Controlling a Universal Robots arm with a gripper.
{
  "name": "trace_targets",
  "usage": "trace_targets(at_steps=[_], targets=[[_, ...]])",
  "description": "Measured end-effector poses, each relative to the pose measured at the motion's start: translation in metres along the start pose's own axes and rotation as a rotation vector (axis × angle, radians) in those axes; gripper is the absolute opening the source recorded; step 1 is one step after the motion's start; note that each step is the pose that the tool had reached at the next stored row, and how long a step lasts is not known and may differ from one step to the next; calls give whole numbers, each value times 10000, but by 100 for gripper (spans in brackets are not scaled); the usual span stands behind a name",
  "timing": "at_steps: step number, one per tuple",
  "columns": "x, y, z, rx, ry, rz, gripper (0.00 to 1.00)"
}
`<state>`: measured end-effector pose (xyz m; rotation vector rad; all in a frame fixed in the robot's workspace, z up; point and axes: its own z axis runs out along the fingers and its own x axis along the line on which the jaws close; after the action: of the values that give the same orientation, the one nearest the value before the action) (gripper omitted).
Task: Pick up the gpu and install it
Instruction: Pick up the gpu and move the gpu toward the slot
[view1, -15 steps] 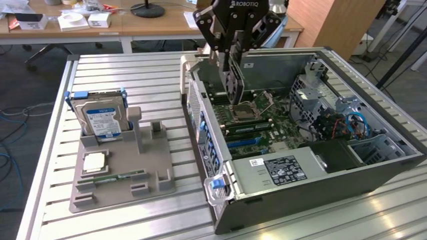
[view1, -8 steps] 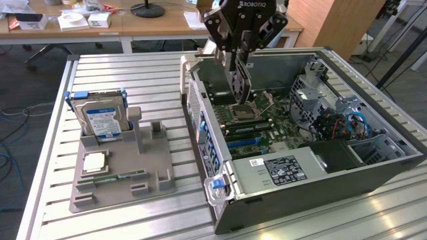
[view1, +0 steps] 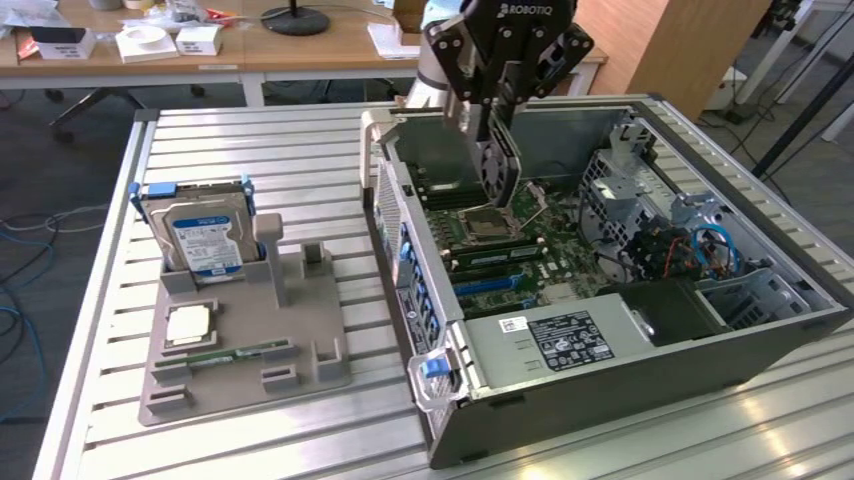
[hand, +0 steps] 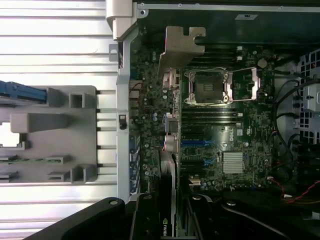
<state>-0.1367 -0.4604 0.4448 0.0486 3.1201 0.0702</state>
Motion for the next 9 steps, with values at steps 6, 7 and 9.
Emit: trace_targets(at_steps=[6, 7, 9], targets=[[-98, 3, 4, 0, 0, -1, 26], [-114, 3, 5, 0, 0, -2, 26], [-143, 4, 6, 0, 0, 0, 26]])
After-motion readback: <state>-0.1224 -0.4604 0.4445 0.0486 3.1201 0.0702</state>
